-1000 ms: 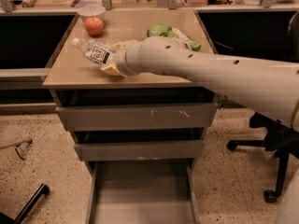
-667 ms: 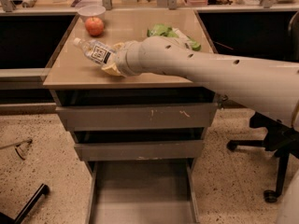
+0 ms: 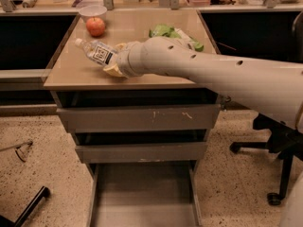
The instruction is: Pick blue plastic bottle from bottom drawer and place on counter
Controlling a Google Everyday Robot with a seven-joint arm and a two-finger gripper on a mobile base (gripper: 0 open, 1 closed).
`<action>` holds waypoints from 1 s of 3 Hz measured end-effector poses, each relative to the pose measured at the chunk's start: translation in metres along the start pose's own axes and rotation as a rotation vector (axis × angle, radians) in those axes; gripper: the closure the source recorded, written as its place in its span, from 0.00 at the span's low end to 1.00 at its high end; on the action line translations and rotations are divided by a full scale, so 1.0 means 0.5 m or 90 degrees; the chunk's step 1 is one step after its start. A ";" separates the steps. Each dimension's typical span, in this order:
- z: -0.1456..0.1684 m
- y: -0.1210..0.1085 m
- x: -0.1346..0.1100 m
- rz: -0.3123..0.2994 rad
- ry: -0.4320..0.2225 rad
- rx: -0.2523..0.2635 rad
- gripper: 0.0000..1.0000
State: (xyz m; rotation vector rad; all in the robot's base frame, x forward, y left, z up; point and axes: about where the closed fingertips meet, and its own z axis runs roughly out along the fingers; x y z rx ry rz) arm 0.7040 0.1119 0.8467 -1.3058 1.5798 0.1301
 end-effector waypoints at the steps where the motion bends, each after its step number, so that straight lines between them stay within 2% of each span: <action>1: 0.000 0.000 0.000 0.000 0.000 0.000 0.15; 2: 0.000 0.000 0.000 0.000 0.000 0.000 0.00; 3: 0.000 0.000 0.000 0.000 0.000 0.000 0.00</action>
Offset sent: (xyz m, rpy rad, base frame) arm 0.0000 0.0000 0.0000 0.0000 0.0000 0.0000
